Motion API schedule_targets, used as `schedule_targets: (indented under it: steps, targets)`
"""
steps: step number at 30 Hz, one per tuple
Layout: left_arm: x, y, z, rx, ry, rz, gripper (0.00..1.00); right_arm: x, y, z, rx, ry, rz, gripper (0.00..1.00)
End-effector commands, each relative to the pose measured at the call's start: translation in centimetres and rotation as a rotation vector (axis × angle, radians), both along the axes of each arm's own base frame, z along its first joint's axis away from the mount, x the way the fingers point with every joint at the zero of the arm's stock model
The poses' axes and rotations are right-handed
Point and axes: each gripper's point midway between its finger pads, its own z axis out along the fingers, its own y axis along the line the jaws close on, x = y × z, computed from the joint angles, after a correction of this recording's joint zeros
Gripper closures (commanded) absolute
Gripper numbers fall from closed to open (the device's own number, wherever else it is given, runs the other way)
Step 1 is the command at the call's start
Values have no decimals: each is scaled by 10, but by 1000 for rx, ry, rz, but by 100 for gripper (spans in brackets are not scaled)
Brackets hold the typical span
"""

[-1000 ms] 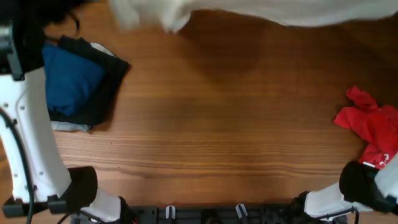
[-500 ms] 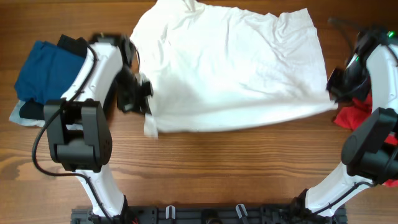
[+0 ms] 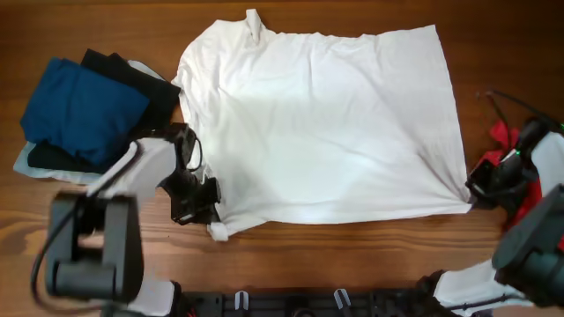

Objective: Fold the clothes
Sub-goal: 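Lay the stretched white shirt flat on the table with both grippers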

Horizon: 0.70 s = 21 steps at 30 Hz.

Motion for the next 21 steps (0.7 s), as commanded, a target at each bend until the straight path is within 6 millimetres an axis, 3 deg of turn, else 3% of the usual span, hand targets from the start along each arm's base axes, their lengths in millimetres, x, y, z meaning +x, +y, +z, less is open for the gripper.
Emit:
schedule_targets:
  steps: [1, 6, 15, 21]
  targets:
    - [23, -1, 35, -8, -225, 50, 96, 5, -9, 23, -55, -103, -57, 96]
    - [29, 3, 59, 13, -344, 89, 96, 6, -11, 36, -86, -152, -62, 96]
    - [1, 8, 62, 54, -210, 136, 96, 2, -12, 36, -95, -132, -82, 96]
    - [26, 17, 62, 124, -319, 225, 96, 2, -14, 36, -109, -130, -93, 96]
